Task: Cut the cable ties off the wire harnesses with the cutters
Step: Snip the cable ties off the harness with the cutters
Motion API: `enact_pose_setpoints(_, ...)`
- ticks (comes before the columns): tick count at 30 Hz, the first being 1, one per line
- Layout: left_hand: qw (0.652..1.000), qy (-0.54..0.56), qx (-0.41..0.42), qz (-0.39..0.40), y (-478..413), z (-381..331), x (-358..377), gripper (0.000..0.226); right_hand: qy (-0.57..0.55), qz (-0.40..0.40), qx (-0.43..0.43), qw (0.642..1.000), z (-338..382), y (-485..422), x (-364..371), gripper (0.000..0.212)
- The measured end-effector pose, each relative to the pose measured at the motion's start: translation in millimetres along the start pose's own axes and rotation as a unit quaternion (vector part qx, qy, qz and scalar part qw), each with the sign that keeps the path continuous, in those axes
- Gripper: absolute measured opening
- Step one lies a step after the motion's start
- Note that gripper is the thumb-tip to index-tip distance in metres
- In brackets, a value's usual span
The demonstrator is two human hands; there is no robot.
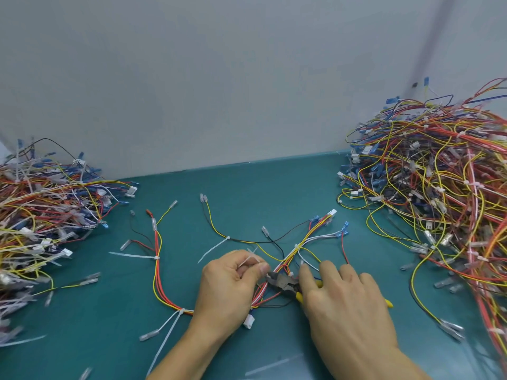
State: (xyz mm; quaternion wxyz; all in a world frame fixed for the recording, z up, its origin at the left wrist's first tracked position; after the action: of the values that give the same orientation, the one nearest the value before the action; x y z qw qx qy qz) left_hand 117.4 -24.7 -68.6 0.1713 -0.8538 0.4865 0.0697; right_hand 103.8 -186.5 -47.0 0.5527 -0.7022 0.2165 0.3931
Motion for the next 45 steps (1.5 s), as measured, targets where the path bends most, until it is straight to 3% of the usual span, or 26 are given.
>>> enact_pose_setpoints(3, 1.0, -0.001, 0.002, 0.003, 0, 0, 0, 0.021, 0.004, 0.008, -0.007, 1.0, -2, 1, -1, 0.039)
enact_pose_setpoints(5, 1.0, 0.001, 0.002, 0.004, 0, 0, 0, 0.02, 0.006, 0.0, -0.011, 1.0, -2, 0, -2, 0.023)
enact_pose_setpoints(10, 1.0, 0.01, 0.005, 0.001, -1, 0, 0, 0.02, 0.013, 0.022, -0.018, 1.0, 0, -2, -6, 0.024)
enact_pose_setpoints(13, 1.0, 0.027, 0.001, -0.005, -3, -4, -2, 0.024, 0.004, 0.056, -0.006, 0.998, 1, -4, -6, 0.035)
enact_pose_setpoints(16, 0.995, 0.076, -0.049, -0.035, -11, -9, -9, 0.028, -0.013, 0.081, 0.011, 0.997, -1, -4, -5, 0.041)
enact_pose_setpoints(19, 0.969, 0.197, -0.127, -0.074, -25, -17, -25, 0.039, -0.029, 0.101, 0.028, 0.994, -7, -6, -8, 0.043)
enact_pose_setpoints(22, 0.949, 0.263, -0.169, -0.051, -36, -29, -50, 0.033, -0.044, 0.108, 0.008, 0.993, -10, -12, -19, 0.04)
enact_pose_setpoints(25, 0.958, 0.224, -0.18, -0.016, -40, -31, -69, 0.027, -0.028, 0.091, -0.015, 0.995, -13, -12, -24, 0.036)
enact_pose_setpoints(29, 0.98, 0.096, -0.17, 0.031, -29, -24, -76, 0.006, -0.049, 0.156, -0.054, 0.985, -14, -15, -27, 0.036)
enact_pose_setpoints(32, 0.988, -0.036, -0.099, 0.112, -15, -16, -72, 0.03, -0.07, 0.2, -0.067, 0.975, -8, -18, -26, 0.033)
enact_pose_setpoints(34, 0.984, -0.083, -0.051, 0.146, -9, -13, -66, 0.028, -0.066, 0.219, -0.079, 0.97, -4, -18, -24, 0.031)
enact_pose_setpoints(37, 0.984, -0.098, -0.013, 0.147, -7, -10, -61, 0.007, -0.06, 0.23, -0.09, 0.967, 2, -18, -22, 0.032)
enact_pose_setpoints(45, 0.986, -0.095, 0.015, 0.135, -4, -4, -54, 0.016, -0.054, 0.22, -0.095, 0.969, 8, -19, -19, 0.03)
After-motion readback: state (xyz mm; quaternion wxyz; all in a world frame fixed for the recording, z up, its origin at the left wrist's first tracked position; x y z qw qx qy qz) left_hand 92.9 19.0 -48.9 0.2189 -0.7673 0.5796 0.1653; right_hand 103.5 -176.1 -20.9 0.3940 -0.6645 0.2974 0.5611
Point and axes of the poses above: each hand's wrist, its own y-axis away from the middle knuckle, its own x-axis out of the palm, z = x × y, the point moved 1 cm from there along -y, towards the middle knuckle, and after that the axes turned 15 degrees about -z, right-handed, at the moved point
